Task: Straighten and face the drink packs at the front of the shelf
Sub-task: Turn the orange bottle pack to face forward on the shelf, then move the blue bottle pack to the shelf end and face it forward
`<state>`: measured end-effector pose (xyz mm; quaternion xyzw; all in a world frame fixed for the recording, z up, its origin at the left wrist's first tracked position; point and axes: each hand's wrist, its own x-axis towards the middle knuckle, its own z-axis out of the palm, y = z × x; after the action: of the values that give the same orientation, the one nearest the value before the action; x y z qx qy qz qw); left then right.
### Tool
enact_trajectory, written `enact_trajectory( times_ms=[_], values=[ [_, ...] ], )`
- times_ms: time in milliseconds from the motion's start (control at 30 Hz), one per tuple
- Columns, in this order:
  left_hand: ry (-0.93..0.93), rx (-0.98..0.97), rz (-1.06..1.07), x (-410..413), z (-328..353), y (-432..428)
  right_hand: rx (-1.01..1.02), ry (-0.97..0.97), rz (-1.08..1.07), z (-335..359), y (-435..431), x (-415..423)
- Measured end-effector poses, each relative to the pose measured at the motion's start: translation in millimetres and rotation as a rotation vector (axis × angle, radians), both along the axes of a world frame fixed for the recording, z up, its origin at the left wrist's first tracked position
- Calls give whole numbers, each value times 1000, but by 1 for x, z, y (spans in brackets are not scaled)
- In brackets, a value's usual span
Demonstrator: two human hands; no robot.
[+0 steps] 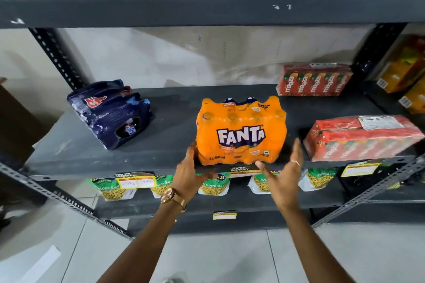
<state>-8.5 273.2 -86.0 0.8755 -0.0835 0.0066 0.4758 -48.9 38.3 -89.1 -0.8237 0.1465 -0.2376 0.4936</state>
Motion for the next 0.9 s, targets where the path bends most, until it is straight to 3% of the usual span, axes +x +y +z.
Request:
enact_trajectory(
  times_ms=[67,133,200,300,400,467,533,733,800,900],
  values=[
    [-12,24,-97,0,10,26,-32,-143,-104,6,49,-27],
    [-135,69,-72,10,29,70,-20,-232,102,13,115,-45],
    [-343,113,25,29,56,107,28,-169,359,22,165,-48],
    [-504,241,183,90,90,181,342,-11,401,45,247,-6],
    [-301,464,353,162,100,240,765,355,338,61,301,69],
    [-36,638,392,199,97,268,851,540,359,65,330,109],
    [131,687,394,222,96,277,917,581,355,65,347,131],
    [12,527,405,224,100,283,908,362,202,52,374,147],
    [-60,279,403,216,90,295,716,210,93,44,387,146],
    [-28,-311,366,201,65,306,369,-53,71,36,394,130]
  ],
)
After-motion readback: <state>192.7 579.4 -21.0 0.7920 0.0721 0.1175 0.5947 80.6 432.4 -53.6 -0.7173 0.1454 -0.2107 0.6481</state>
